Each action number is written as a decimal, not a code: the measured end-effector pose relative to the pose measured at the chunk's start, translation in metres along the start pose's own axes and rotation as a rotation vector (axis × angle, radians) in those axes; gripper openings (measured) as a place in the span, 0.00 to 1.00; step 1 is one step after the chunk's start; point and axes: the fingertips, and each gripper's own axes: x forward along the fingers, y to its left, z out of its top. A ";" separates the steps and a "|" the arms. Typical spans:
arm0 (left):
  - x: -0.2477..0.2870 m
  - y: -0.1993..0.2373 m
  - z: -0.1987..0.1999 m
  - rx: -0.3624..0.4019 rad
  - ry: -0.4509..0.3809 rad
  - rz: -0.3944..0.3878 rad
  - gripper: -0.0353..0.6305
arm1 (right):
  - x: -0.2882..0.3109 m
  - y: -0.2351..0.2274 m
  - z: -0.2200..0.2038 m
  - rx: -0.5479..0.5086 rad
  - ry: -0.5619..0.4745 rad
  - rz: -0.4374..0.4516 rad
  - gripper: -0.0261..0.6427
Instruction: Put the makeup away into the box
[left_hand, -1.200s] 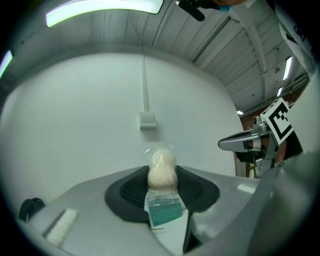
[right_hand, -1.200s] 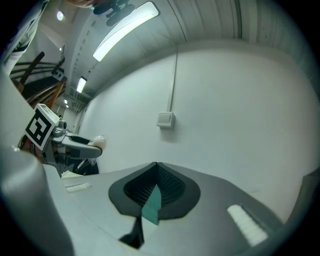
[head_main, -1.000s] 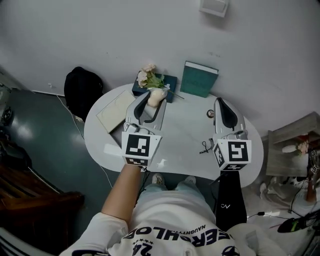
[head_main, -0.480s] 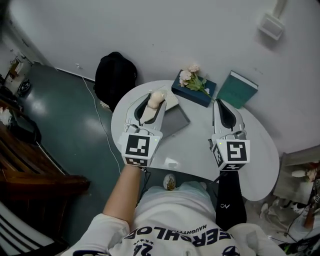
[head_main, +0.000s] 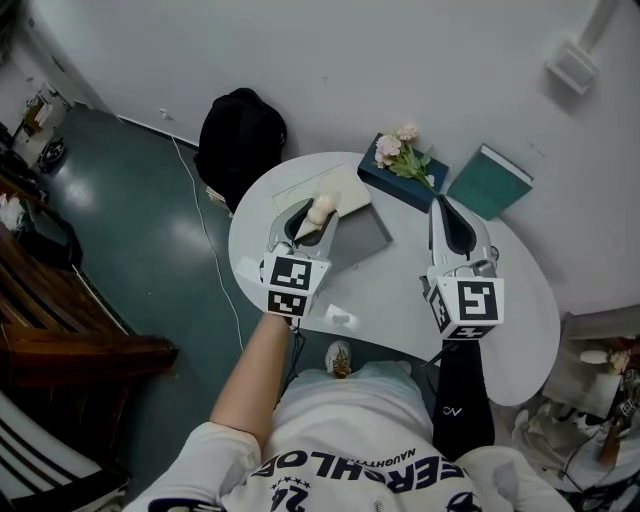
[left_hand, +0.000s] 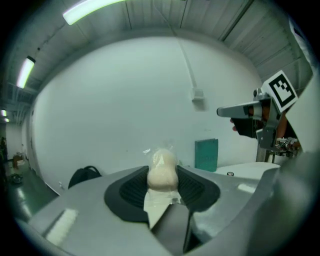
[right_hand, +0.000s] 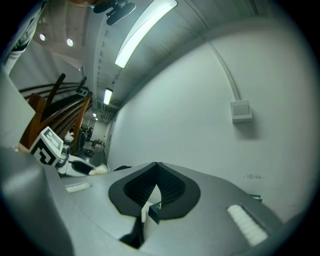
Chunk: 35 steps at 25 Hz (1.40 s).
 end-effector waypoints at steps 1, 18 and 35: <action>0.005 -0.001 -0.018 -0.019 0.043 -0.011 0.30 | 0.000 -0.001 -0.002 -0.001 0.005 -0.002 0.08; 0.013 -0.026 -0.195 -0.122 0.474 -0.111 0.31 | -0.010 -0.027 -0.011 -0.003 0.038 -0.059 0.08; 0.006 -0.020 -0.184 -0.113 0.440 -0.089 0.53 | -0.011 -0.022 -0.012 -0.010 0.044 -0.051 0.08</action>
